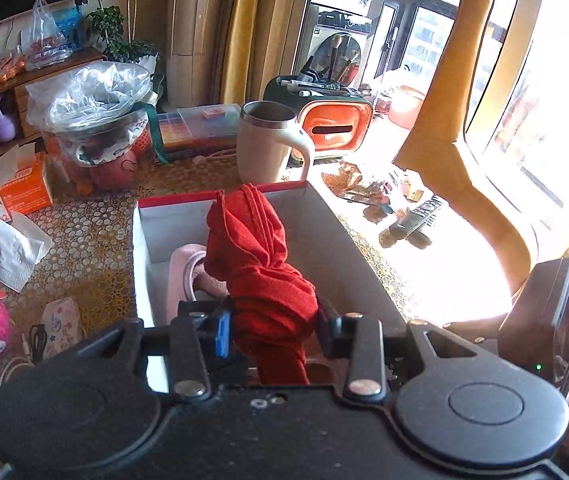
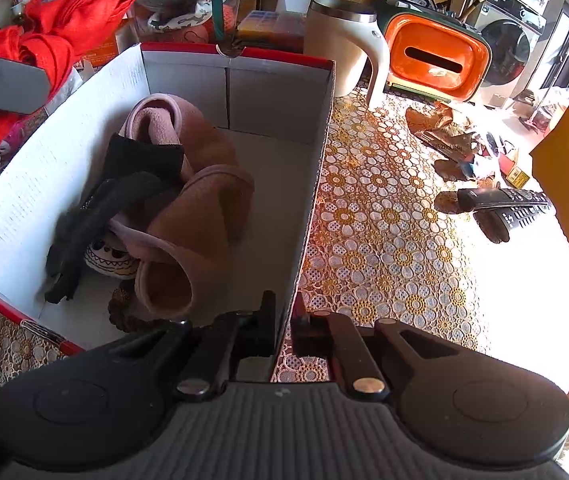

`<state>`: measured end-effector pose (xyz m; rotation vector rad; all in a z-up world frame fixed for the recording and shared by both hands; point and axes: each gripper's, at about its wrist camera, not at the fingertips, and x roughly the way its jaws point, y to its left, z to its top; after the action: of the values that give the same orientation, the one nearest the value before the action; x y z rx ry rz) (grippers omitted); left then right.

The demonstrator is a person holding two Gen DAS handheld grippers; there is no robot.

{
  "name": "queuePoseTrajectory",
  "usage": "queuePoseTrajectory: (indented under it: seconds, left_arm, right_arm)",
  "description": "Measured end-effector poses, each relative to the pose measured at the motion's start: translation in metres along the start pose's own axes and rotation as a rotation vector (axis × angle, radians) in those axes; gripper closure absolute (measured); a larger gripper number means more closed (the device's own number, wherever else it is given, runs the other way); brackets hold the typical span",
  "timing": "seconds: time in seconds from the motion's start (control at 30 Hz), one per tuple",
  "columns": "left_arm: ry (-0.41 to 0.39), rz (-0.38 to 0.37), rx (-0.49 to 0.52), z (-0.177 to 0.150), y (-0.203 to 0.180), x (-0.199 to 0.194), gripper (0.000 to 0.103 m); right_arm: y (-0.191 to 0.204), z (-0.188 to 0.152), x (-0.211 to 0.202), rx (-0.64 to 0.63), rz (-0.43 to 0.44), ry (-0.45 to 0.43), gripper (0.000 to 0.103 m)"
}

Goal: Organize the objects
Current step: 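Carry the red umbrella with the left tool over the shoebox, then lower the red umbrella into the shoebox and open the left tool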

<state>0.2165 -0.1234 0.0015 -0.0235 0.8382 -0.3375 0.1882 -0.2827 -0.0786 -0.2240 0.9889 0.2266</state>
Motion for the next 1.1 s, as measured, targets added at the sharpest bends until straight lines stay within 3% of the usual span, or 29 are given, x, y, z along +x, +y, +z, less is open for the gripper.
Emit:
queuePoseTrajectory:
  seconds: [0.57,1.1]
  left_arm:
    - [0.137,-0.013,-0.001,-0.010,-0.015,0.083,0.065]
    - [0.236,-0.017,-0.022,-0.026,-0.002,0.115,0.064]
  right_arm:
    - [-0.009,-0.002,-0.001,0.015,0.036,-0.001,0.095]
    - [-0.010,-0.002,0.000,0.013,0.034,-0.001,0.095]
